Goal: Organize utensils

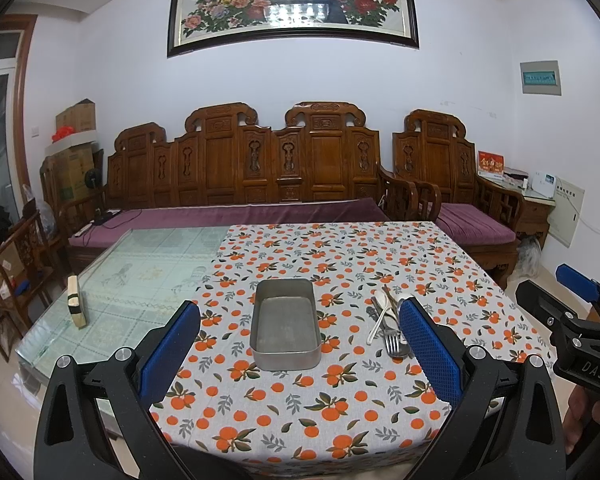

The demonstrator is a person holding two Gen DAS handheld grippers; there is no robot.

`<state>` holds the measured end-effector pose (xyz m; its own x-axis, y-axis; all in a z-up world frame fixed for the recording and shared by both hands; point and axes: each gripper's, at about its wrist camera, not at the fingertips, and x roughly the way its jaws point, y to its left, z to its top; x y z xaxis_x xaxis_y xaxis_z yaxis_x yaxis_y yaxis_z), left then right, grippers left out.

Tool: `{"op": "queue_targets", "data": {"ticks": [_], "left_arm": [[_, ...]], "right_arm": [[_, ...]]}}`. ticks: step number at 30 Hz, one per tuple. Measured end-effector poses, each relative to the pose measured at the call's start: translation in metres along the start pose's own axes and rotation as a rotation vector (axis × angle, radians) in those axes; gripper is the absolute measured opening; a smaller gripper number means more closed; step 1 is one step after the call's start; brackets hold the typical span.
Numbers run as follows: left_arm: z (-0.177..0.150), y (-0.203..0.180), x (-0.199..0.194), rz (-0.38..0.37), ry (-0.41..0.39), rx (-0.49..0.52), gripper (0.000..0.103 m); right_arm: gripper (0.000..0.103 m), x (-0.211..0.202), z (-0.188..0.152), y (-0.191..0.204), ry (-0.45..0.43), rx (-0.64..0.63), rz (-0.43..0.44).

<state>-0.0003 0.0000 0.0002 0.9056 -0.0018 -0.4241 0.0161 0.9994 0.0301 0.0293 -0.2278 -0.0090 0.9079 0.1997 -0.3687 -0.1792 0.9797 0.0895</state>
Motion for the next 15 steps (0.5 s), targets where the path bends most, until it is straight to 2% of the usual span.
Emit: {"op": "queue_targets", "data": {"ticks": [15], "left_arm": [[0.0003, -0.0004, -0.0007, -0.001, -0.001, 0.001, 0.097]], "right_arm": [[0.101, 0.0004, 0.0007, 0.0, 0.001, 0.0, 0.0]]}}
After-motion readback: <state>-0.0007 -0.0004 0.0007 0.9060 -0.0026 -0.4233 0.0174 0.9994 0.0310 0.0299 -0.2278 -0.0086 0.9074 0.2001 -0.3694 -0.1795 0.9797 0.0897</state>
